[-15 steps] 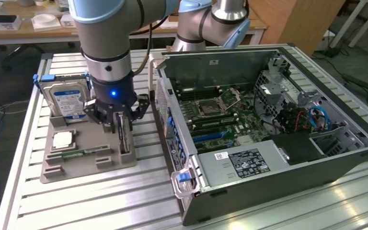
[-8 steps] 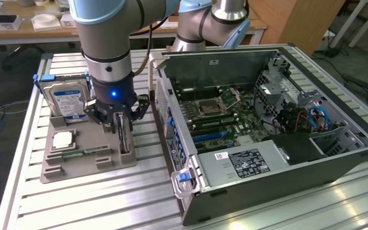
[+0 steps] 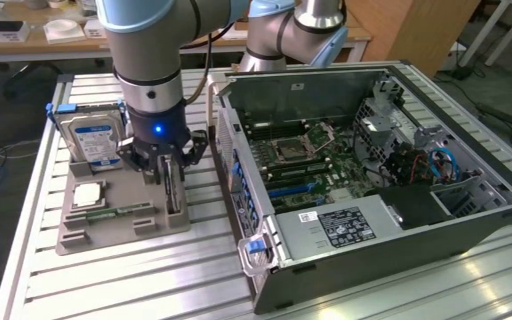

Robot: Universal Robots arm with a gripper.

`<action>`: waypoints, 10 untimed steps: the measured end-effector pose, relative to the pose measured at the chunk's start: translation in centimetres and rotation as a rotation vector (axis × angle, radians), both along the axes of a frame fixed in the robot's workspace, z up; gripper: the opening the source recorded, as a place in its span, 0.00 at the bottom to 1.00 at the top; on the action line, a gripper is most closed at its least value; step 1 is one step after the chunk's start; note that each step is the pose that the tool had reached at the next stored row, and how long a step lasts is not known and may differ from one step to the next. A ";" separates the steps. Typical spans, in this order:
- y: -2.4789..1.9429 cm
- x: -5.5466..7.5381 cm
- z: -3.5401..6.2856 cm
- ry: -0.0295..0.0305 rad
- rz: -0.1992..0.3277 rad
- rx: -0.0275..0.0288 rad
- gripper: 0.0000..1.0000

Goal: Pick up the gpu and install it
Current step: 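Pick up the gpu and move the gpu toward the slot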

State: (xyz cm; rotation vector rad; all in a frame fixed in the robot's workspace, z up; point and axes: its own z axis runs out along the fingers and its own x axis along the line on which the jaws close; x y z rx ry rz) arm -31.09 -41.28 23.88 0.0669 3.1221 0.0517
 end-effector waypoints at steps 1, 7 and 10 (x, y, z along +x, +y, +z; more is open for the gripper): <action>0.11 0.0 0.00 0.0000 0.000 0.0000 0.47; 0.73 0.0 -0.09 0.0001 0.000 -0.0001 0.47; 0.85 0.0 -0.15 0.0000 0.000 0.0000 0.47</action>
